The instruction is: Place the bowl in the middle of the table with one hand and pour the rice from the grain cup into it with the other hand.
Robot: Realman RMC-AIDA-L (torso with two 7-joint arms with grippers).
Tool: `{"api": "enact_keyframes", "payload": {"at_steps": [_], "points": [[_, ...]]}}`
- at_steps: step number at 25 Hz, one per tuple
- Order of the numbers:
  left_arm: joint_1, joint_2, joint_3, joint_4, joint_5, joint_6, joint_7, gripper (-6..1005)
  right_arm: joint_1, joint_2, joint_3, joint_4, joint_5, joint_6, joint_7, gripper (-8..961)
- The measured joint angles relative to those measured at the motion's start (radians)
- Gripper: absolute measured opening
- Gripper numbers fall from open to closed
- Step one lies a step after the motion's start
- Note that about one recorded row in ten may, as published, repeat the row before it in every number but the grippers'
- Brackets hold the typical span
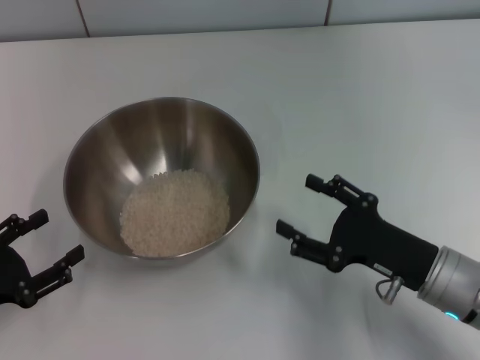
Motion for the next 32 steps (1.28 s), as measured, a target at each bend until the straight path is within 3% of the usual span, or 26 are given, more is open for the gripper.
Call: {"api": "enact_keyframes", "payload": {"at_steps": [32], "points": [[0.008,0.0,0.0,-0.002,0.0,0.003,0.008,802,0.023,0.003,-0.001,0.0,-0.056,0.061,0.012,828]]}}
